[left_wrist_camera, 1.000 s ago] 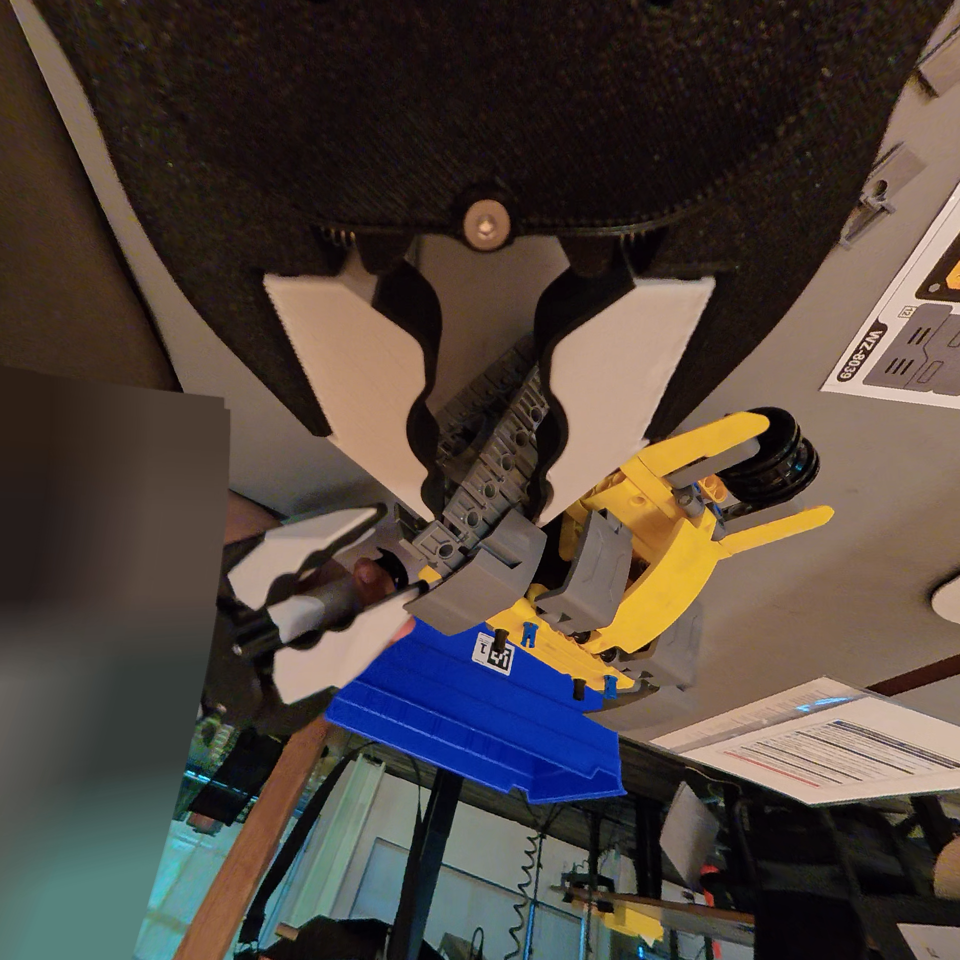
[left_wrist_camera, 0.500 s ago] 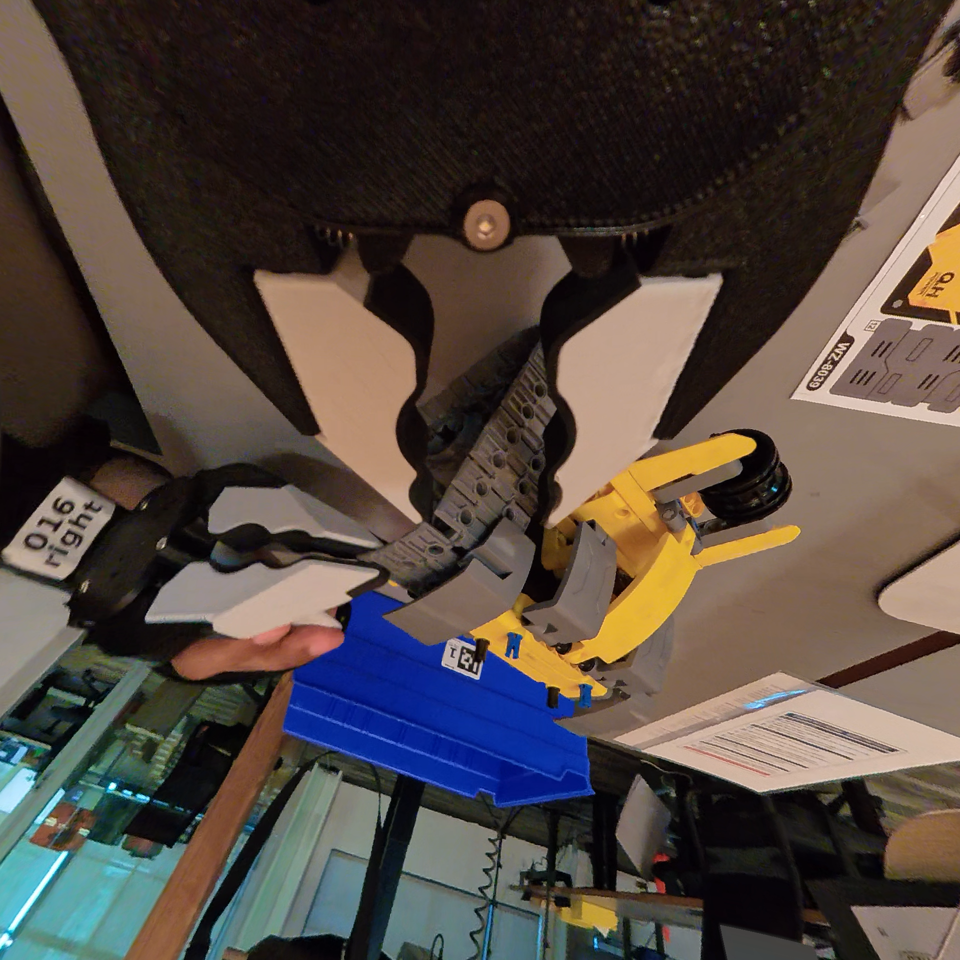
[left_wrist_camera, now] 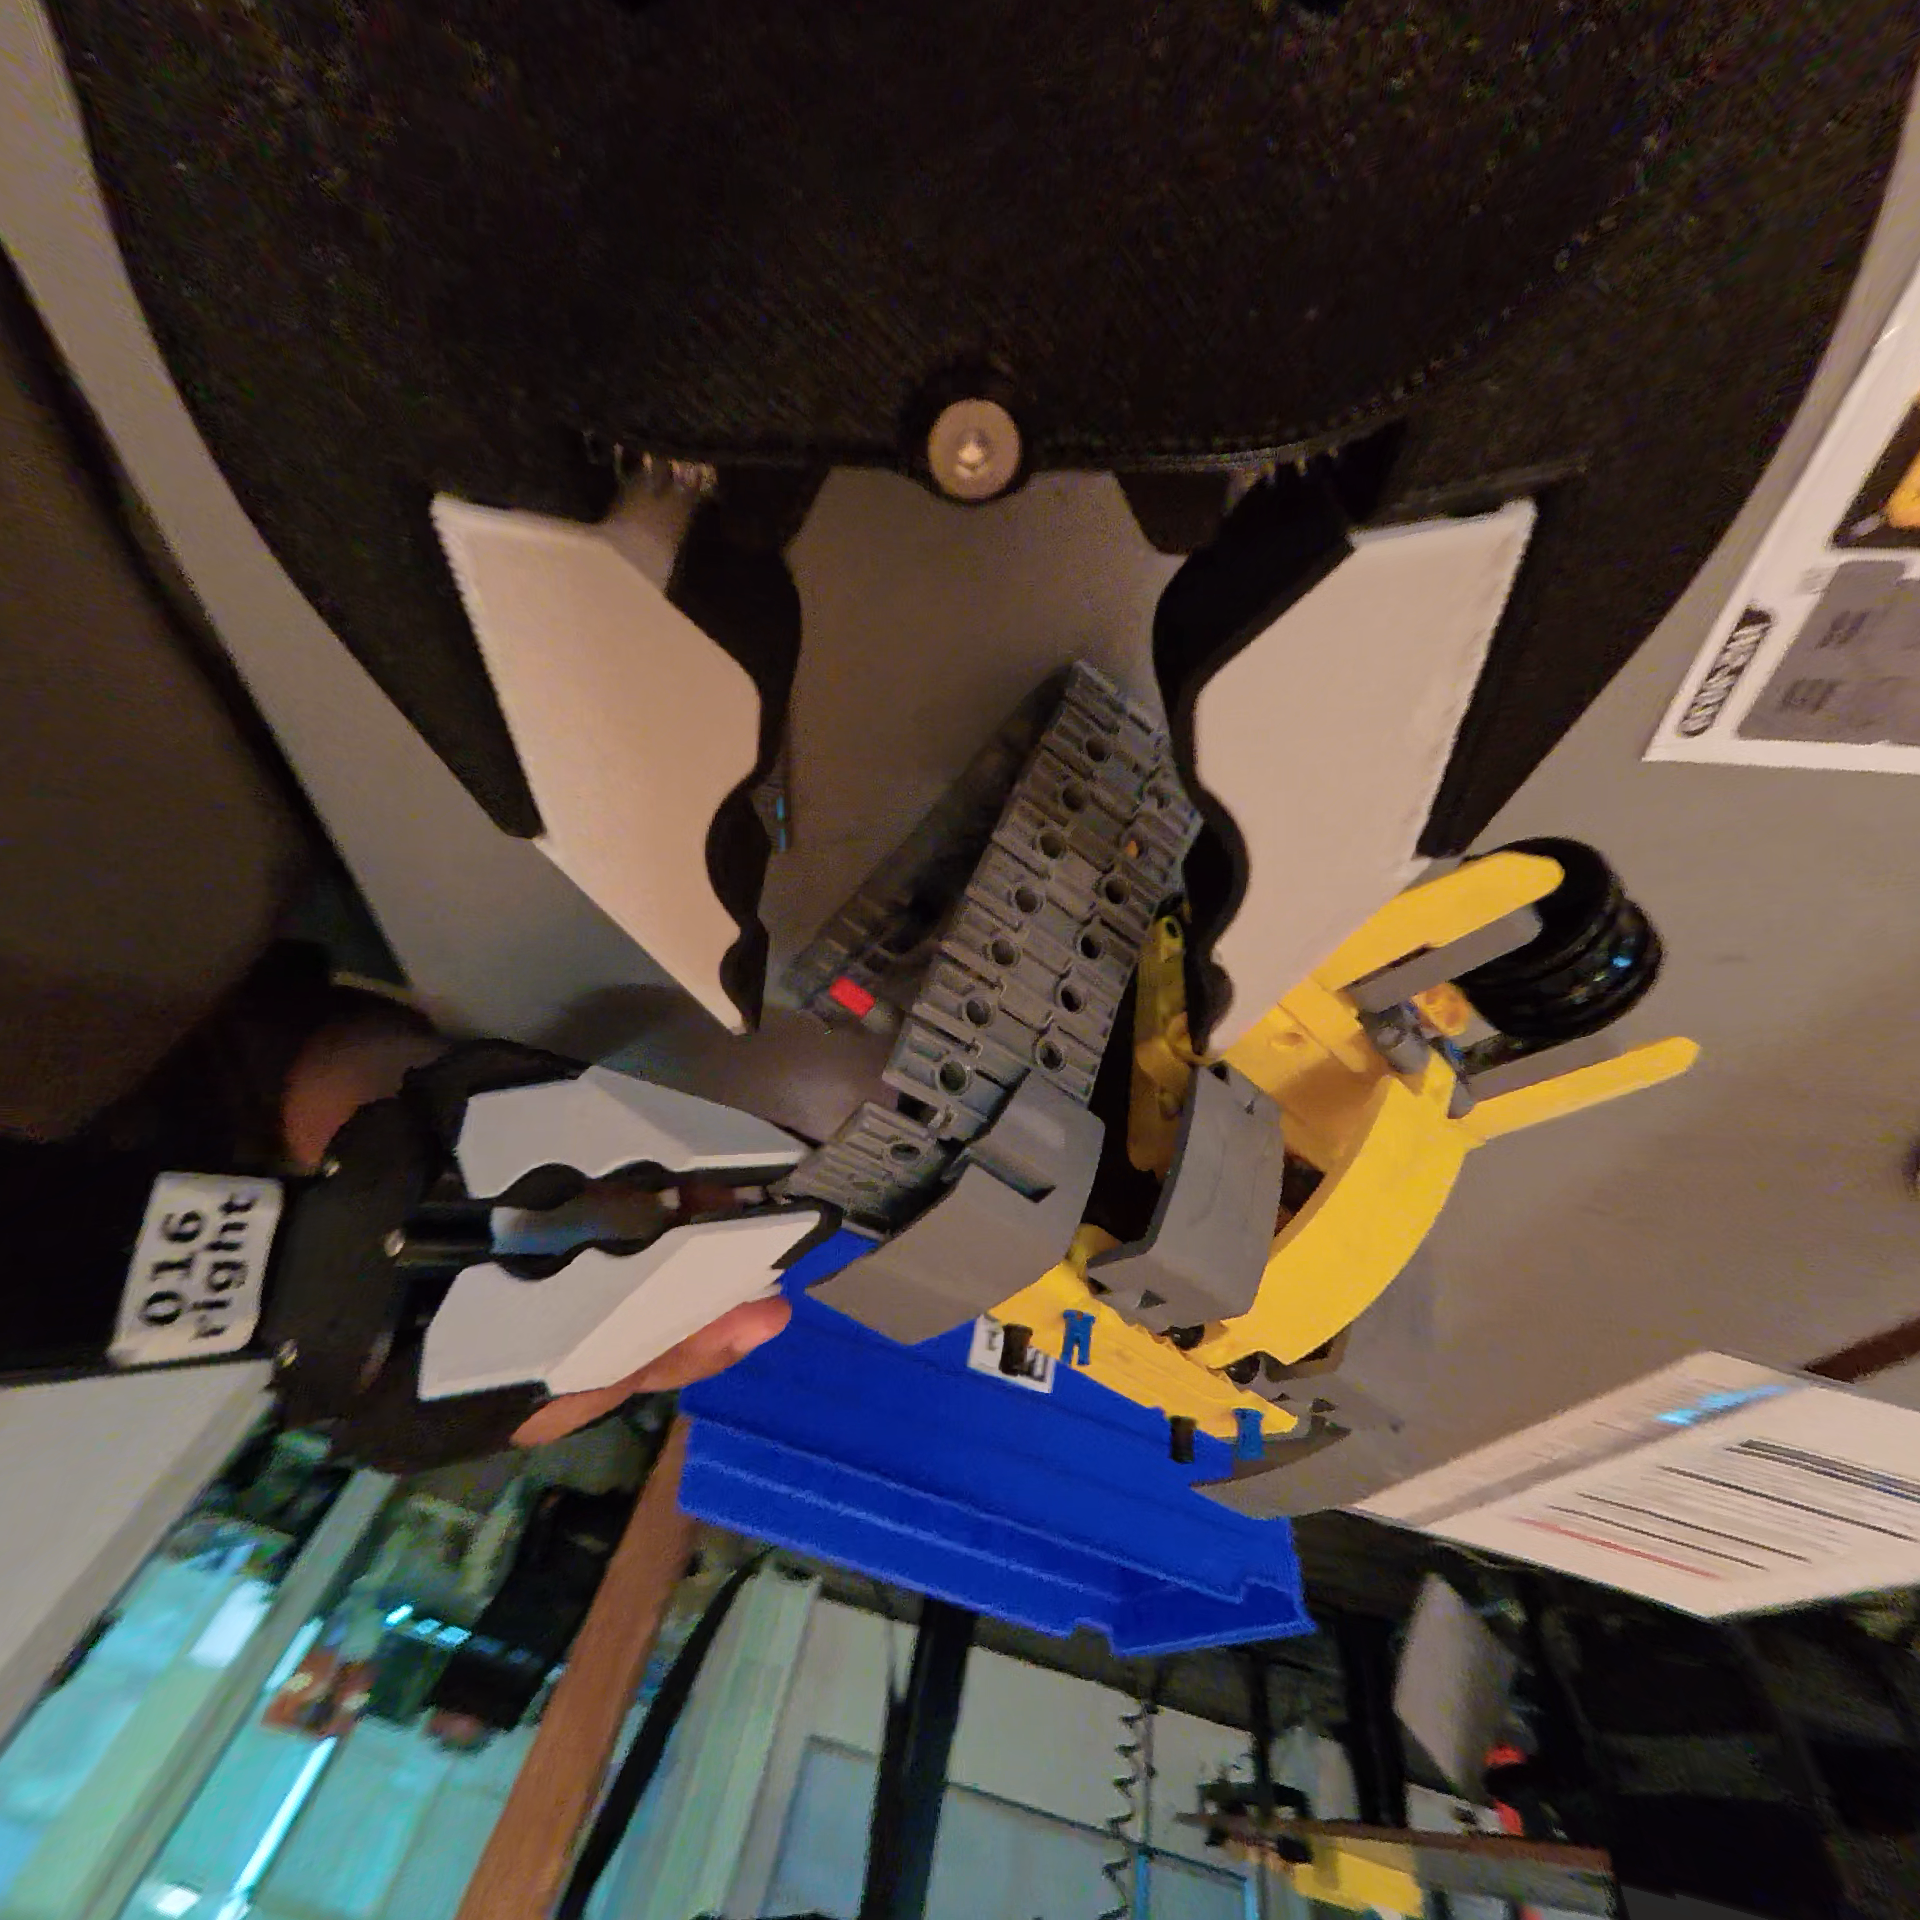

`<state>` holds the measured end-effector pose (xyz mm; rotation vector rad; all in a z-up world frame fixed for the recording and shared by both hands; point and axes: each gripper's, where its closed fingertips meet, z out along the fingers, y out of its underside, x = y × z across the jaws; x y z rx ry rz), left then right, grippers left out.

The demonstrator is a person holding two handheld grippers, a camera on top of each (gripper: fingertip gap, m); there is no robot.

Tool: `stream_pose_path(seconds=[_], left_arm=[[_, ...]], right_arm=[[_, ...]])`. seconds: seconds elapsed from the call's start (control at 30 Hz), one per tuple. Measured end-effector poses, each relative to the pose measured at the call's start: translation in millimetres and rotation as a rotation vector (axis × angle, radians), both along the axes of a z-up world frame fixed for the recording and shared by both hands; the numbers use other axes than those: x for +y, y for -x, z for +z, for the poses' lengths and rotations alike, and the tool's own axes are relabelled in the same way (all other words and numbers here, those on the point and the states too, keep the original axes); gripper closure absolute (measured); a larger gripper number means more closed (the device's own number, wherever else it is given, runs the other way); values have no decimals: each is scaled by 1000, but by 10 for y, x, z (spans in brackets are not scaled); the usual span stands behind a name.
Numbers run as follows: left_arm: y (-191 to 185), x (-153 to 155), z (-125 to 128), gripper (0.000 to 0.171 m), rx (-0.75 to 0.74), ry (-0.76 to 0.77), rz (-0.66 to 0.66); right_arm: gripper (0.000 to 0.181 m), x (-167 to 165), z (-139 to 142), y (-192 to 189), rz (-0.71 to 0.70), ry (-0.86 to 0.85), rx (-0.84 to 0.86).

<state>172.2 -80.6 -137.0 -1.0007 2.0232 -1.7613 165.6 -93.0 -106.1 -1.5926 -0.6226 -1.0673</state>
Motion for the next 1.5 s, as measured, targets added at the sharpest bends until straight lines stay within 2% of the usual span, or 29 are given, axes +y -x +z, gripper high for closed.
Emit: stream_pose_path(seconds=[0.13,0.23,0.37,0.57,0.7,0.87,1.13,1.5], left_arm=[[-61,-25,4,98,29,71,-43],[-28,-24,27,114,23,86,-68],[-50,58,40,126,17,85,-34],[-67,28,47,124,33,137,-51],[-84,-13,54,123,25,138,-53],[-106,17,32,133,20,110,-35],[-49,-91,7,133,14,32,-58],[8,-263,-15,133,-54,-76,-57]], right_arm=[[177,19,-1,-28,-17,-3,43],[177,22,-4,-54,-25,-1,77],[176,25,-15,-82,-13,0,184],[175,41,-17,-108,11,0,370],[174,46,-13,-106,25,2,432],[174,40,-25,-101,31,11,457],[175,-72,-35,-73,46,63,348],[178,-301,-63,-35,55,169,-102]])
